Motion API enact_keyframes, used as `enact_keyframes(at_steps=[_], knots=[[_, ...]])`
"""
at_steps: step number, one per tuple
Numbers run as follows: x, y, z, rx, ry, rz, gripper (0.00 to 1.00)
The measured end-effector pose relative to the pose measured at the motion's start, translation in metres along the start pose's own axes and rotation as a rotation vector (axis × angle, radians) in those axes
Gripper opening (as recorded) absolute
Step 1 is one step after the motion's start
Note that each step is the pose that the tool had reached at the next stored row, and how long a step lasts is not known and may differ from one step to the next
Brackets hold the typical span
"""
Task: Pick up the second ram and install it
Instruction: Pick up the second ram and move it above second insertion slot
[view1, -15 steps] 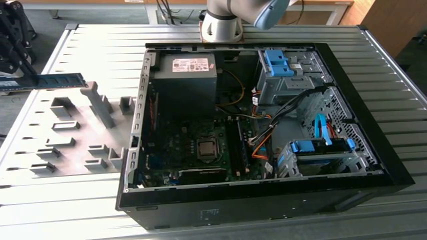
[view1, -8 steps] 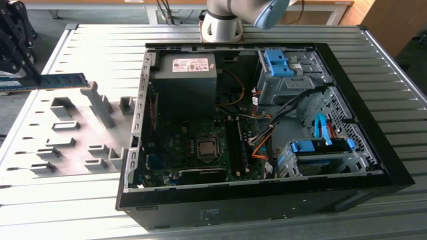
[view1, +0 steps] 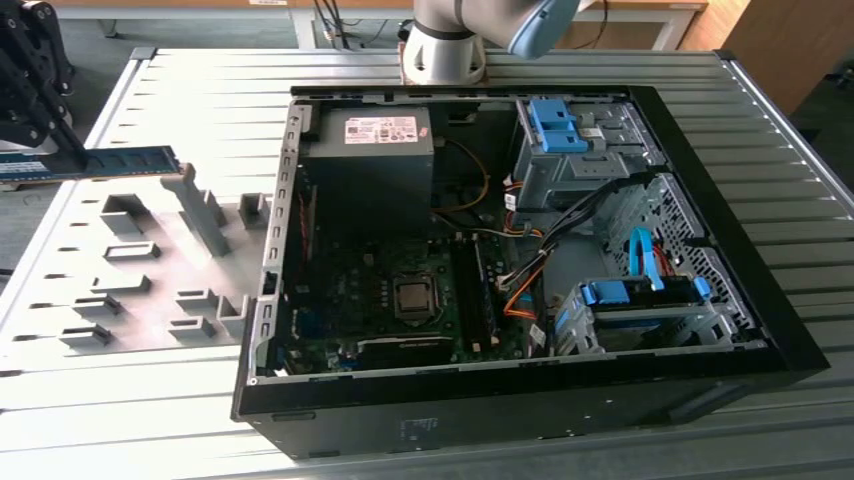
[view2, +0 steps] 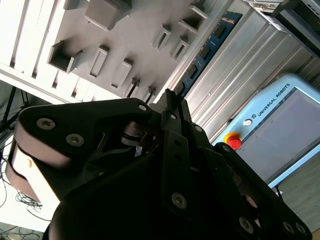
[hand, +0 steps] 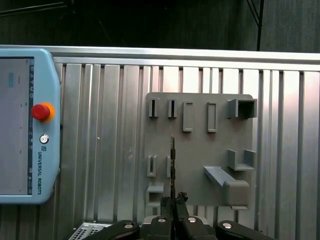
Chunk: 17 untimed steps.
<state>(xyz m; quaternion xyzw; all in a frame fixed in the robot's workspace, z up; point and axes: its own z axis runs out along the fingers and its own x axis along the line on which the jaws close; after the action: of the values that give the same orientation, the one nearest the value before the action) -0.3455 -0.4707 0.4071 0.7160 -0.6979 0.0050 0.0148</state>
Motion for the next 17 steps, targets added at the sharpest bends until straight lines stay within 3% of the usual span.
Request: enact_keyframes(at_steps=[17], knots=[[0.0003,-0.0134,-0.0001,0.0001,-0.0001,0.0,0.14]])
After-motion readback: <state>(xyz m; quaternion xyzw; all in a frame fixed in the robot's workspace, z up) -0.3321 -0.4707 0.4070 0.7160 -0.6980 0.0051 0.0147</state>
